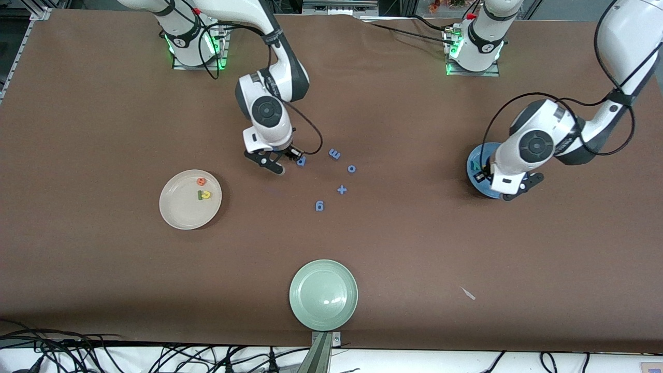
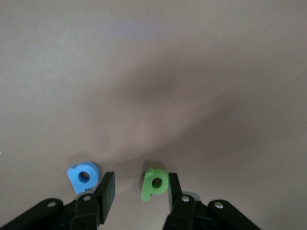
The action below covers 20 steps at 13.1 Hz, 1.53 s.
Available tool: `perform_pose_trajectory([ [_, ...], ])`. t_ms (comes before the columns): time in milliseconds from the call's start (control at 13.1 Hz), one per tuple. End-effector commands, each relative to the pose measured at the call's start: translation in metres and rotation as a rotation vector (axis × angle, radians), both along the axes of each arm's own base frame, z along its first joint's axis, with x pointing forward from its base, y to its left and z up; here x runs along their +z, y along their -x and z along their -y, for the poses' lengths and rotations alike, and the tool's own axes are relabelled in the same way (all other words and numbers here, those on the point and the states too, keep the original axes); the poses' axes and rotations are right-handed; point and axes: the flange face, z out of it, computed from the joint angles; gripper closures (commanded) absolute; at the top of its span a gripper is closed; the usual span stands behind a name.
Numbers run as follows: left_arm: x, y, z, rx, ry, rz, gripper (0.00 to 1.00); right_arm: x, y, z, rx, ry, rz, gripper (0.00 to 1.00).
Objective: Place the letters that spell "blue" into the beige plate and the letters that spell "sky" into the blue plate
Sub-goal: 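Grasp the green p with the right gripper while the left gripper withdraws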
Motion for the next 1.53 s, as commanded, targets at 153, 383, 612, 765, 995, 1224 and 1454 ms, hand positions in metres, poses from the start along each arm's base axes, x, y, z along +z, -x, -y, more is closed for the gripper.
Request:
perform_pose_trajectory([
  [153, 0.0, 0.007, -0.055, -0.122, 0.05, -0.029, 0.83, -0.012, 0.016, -0.001, -0.019, 0.014, -0.005, 0.41],
  [383, -0.002, 0.007, -0.058, -0.128, 0.059, -0.034, 0.48, -0.014, 0.021, 0.003, -0.025, 0.021, -0.014, 0.41],
  [612, 0.003, 0.004, -0.053, -0.099, 0.054, -0.023, 0.3, -0.017, 0.023, 0.008, -0.025, 0.019, 0.0, 0.41],
  [765, 0.016, -0.003, -0.038, -0.067, 0.037, 0.008, 0.29, -0.014, 0.022, 0.007, -0.025, 0.012, 0.004, 0.45],
  [995, 0.048, -0.027, -0.049, -0.04, 0.01, 0.05, 0.23, -0.013, 0.022, 0.007, -0.019, 0.009, 0.006, 0.63],
  [1224, 0.097, -0.055, -0.064, -0.015, -0.046, 0.051, 0.2, -0.012, 0.021, 0.006, -0.007, 0.004, 0.012, 0.8],
  [1454, 0.138, -0.078, -0.088, -0.001, -0.062, 0.084, 0.1, -0.005, 0.017, 0.007, 0.006, -0.005, 0.013, 0.88],
])
